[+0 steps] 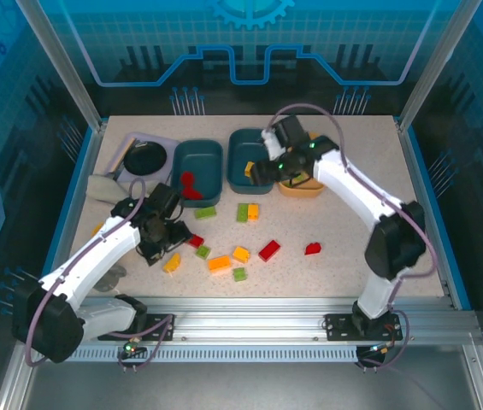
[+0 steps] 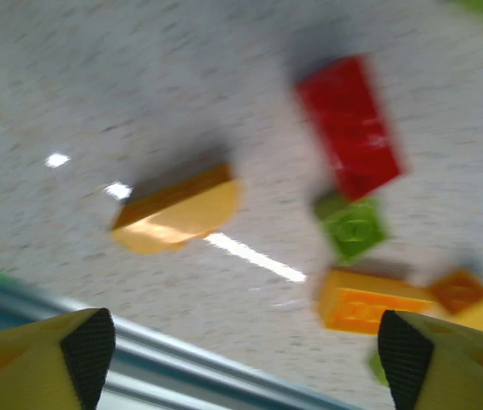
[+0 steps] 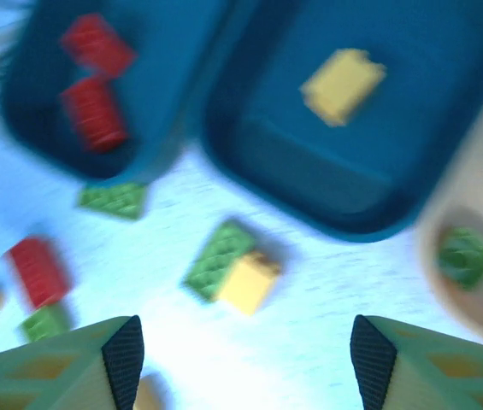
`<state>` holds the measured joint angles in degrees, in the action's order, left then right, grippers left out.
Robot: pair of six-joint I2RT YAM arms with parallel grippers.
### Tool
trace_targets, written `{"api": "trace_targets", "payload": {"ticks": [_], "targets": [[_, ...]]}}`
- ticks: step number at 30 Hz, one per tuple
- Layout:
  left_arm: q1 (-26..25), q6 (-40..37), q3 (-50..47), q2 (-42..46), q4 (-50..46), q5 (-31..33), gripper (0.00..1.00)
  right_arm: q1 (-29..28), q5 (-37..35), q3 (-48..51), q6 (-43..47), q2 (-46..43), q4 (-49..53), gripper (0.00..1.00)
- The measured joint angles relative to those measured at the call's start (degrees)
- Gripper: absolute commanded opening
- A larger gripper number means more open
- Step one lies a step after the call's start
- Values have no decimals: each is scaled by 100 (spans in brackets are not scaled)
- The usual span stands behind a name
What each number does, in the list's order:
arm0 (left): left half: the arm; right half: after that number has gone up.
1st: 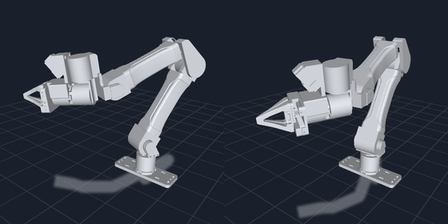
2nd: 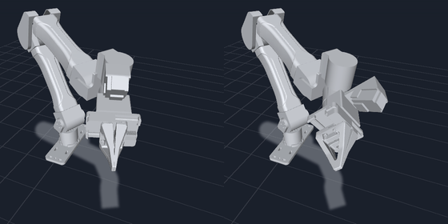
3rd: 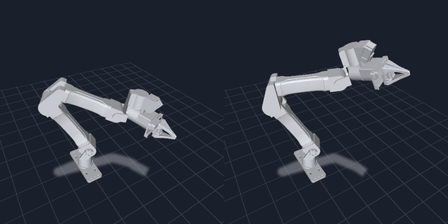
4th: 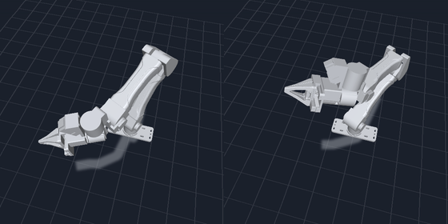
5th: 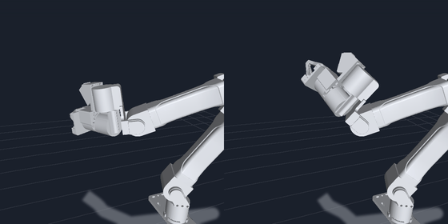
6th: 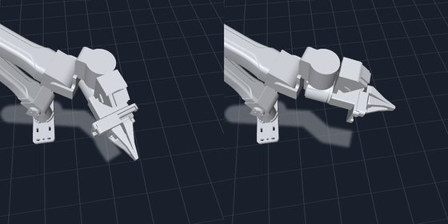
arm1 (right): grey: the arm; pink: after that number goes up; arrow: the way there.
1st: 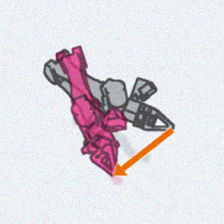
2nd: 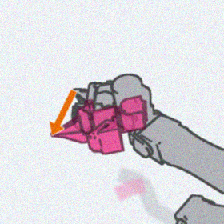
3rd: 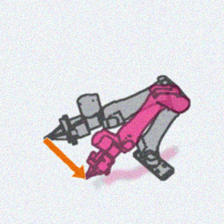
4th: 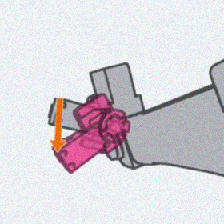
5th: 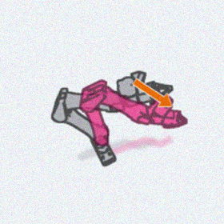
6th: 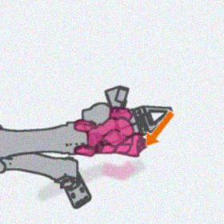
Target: Sort the legos into containers by color
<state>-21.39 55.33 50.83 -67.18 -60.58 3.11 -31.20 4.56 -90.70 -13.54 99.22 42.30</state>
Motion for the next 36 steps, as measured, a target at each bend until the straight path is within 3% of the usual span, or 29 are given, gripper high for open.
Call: {"api": "trace_targets", "payload": {"ticks": [3, 7, 20, 25, 30, 36], "targets": [[289, 50, -448, 26, -4, -190, 90, -538, 260, 662, 15, -463, -422, 71], [555, -378, -470, -380, 50, -299, 83, -809, 417, 1296, 9, -494, -704, 71], [505, -2363, 140, -1998, 286, -592, 77, -885, 492, 1840, -142, -717, -831, 71], [472, -2555, 164, -2273, 380, -592, 70, -885, 492, 1840, -205, -719, -857, 71], [466, -2673, 164, -2424, 487, -597, 52, -885, 492, 1840, -273, -719, -857, 70], [271, -2555, 146, -2481, 546, -599, 46, -885, 492, 1840, -295, -717, -857, 70]]}}
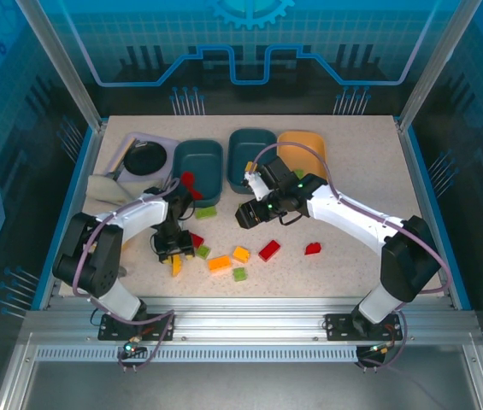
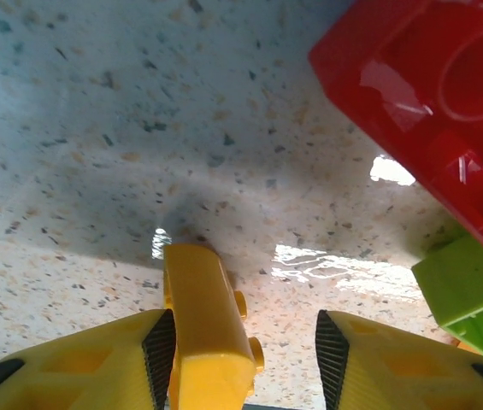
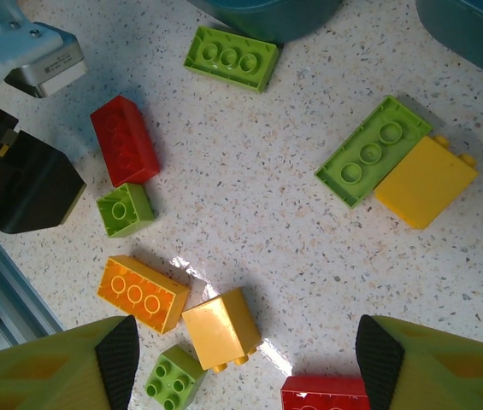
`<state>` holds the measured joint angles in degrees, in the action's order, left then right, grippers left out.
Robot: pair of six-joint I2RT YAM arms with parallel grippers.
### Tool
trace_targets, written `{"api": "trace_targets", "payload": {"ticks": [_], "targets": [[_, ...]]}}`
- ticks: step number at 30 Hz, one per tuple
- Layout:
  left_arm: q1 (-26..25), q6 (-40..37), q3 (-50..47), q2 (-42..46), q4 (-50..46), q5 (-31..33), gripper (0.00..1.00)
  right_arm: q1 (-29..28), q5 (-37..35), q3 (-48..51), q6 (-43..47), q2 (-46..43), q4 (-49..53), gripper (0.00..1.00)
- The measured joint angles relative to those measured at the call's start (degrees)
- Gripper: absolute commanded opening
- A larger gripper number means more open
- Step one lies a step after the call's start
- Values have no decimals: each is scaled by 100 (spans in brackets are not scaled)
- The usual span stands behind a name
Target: Sort the legos into containers by color
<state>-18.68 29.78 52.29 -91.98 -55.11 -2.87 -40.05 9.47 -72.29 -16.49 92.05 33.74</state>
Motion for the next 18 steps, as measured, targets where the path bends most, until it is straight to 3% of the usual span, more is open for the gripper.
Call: {"api": "trace_targets", "payload": {"ticks": [5, 10, 18], "targets": [[-138, 199, -120, 0, 55, 7, 26, 0, 0, -7, 0, 2, 2, 68], [-166, 330, -120, 98, 59, 81, 14, 2, 0, -20, -2, 7, 0, 67], [-166, 365, 129, 468, -219, 245, 11, 122, 0, -20, -44, -13, 2, 67]]}}
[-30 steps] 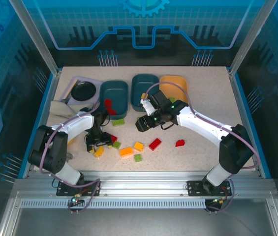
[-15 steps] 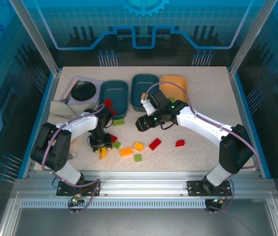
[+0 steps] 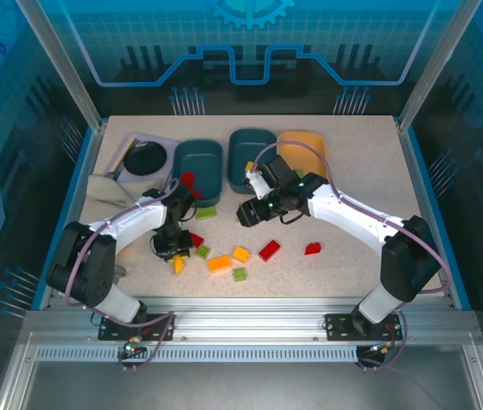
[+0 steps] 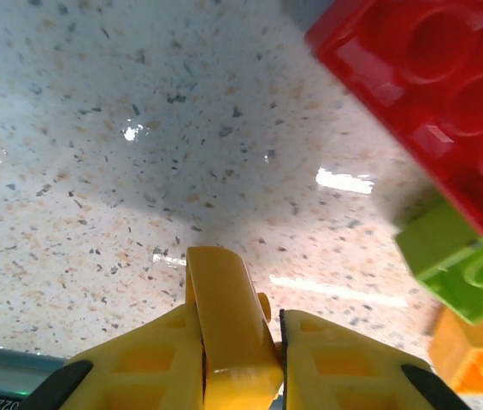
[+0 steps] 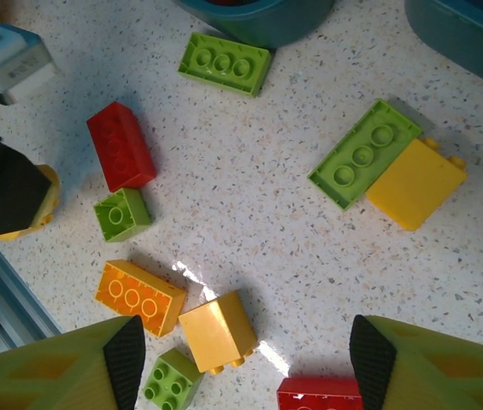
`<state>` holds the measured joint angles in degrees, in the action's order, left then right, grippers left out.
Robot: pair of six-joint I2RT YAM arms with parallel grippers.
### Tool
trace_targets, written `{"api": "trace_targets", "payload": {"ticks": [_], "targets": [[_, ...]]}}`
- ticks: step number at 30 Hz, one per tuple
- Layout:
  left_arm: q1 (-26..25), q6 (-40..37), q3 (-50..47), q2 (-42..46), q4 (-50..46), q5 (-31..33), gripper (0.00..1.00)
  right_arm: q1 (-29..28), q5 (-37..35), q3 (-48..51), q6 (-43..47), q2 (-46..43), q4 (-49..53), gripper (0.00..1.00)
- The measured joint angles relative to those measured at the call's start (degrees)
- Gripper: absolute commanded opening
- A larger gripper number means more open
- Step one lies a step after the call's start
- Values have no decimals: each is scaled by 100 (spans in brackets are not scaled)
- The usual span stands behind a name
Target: Sort the legos into containers by color
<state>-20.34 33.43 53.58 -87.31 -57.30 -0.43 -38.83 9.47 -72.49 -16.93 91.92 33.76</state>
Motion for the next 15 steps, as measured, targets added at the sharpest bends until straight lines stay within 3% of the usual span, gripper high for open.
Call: {"api": "trace_targets", "payload": {"ticks": [3, 8, 11, 15], "targets": [[0, 66, 754, 81, -354, 24, 12, 278, 7, -2, -116, -125, -2, 66], [-4, 76, 2826, -149, -507, -17, 13, 1290, 2, -2, -621, -673, -369, 66], [-46, 74, 3877, -728, -417, -118, 13, 1716, 0, 15, -949, -964, -844, 66], [-179, 68, 5259, -1974, -350, -201, 13, 1878, 4, 13, -1233, -999, -1239, 66]]}}
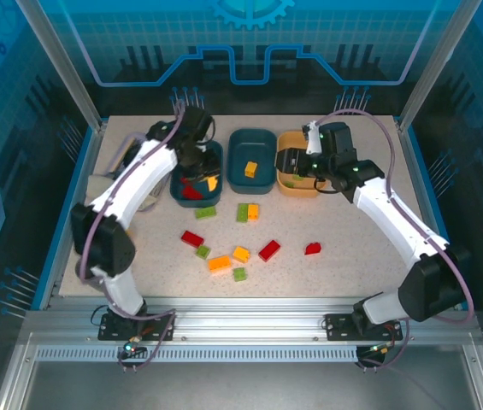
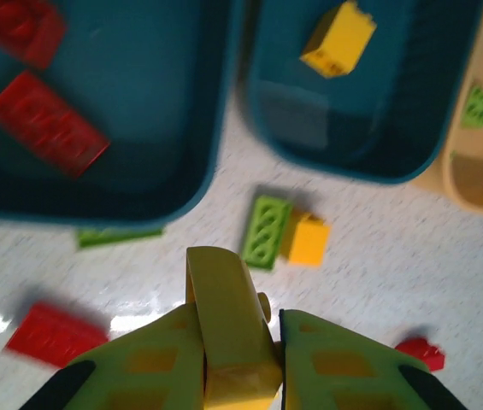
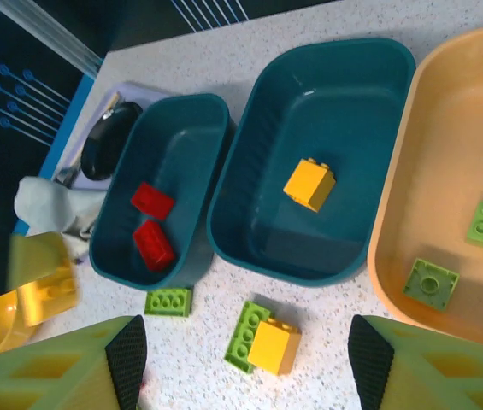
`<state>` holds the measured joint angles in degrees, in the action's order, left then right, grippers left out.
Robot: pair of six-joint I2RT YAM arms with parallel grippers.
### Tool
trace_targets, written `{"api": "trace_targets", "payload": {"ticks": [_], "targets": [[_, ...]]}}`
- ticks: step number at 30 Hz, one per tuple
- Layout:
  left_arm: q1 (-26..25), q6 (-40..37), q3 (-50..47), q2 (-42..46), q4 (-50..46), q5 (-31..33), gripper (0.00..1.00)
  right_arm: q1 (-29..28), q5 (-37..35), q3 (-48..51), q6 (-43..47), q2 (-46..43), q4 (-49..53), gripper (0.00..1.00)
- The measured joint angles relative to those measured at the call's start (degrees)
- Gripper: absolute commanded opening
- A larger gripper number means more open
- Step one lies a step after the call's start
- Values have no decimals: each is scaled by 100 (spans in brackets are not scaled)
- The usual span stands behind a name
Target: Sort the legos into containers by color
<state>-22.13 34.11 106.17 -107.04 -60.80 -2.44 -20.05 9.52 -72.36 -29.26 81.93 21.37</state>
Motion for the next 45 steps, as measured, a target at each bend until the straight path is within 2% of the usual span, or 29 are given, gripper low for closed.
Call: {"api": "trace_targets", "payload": {"ticks": [5, 8, 15, 20, 25, 31, 36, 41, 45], "targets": [[-227, -15, 1834, -1663, -46, -22, 13, 74, -4, -7, -238, 179, -55, 66], [-323, -11, 2505, -2326, -57, -17, 13, 149, -4, -7, -354, 234, -55, 66], [-398, 44, 2846, -2992, -118, 116, 13, 195, 17, -7, -402, 236, -46, 66], [-402, 81, 2852, -3263, -192, 162, 21, 227, 46, -7, -402, 243, -42, 66], [-404, 197, 2852, -3340, -227, 177, 30, 227, 48, -7, -400, 293, 61, 67], [-413, 234, 3038, -3340, -289, 173, 48, 227, 33, -46, -319, 302, 361, 66], [-428, 356, 3211, -3220, -278, 127, 57, 199, -52, -160, -85, 293, 640, 66], [-431, 492, 3187, -2695, -293, 127, 60, -72, -339, -162, 334, 140, 1043, 66], [-431, 503, 2518, -1626, -181, 223, 63, -752, -675, -160, 876, -101, 1375, 65]]}}
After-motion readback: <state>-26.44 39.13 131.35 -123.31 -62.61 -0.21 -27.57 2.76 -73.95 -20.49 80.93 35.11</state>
